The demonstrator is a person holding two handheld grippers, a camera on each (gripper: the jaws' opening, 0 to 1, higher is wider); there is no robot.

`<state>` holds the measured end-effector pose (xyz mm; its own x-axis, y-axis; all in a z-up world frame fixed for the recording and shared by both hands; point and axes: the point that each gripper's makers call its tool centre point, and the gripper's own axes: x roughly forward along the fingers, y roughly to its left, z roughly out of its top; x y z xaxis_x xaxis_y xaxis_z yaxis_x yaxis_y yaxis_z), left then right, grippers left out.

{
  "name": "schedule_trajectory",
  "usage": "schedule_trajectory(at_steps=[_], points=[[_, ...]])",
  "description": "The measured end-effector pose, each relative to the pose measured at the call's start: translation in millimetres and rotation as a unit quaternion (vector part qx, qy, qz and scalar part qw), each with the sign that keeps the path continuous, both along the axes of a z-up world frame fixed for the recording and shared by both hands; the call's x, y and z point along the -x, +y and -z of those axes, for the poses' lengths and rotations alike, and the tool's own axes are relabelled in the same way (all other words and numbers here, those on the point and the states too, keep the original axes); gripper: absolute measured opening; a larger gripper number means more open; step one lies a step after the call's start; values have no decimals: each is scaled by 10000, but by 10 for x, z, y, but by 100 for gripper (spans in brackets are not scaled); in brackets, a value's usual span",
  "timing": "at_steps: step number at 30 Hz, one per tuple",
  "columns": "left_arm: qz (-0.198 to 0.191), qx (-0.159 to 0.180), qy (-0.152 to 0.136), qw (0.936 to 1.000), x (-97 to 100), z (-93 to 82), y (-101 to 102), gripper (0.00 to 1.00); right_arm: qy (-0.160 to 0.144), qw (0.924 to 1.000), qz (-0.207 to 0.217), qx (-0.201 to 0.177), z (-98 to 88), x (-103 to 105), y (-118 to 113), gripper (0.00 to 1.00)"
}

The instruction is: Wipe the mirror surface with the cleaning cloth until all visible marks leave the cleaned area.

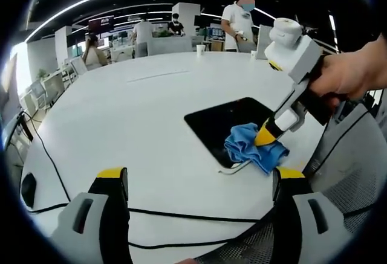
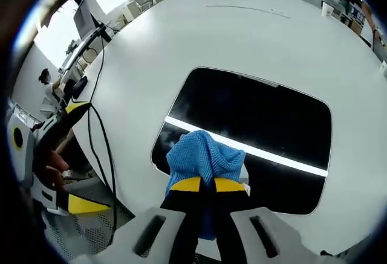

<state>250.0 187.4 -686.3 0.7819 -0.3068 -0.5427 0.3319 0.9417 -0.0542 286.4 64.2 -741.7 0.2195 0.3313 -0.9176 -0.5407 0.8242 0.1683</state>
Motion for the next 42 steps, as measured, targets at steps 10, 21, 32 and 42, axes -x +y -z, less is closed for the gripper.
schedule_trajectory(at_steps=[10, 21, 32, 42], points=[[-31, -14, 40, 10000, -13, 41, 28, 99, -20, 10000, -53, -27, -16, 29, -4, 0], [81, -73, 73, 9999, 6, 39, -13, 99, -19, 10000, 38, -67, -5, -12, -102, 0], [121, -116, 80, 9998, -4, 68, -18, 99, -32, 9999, 106, -46, -1, -71, -291, 0], [100, -109, 47, 9999, 5, 36, -24, 99, -77, 9999, 139, -12, -8, -75, -390, 0]])
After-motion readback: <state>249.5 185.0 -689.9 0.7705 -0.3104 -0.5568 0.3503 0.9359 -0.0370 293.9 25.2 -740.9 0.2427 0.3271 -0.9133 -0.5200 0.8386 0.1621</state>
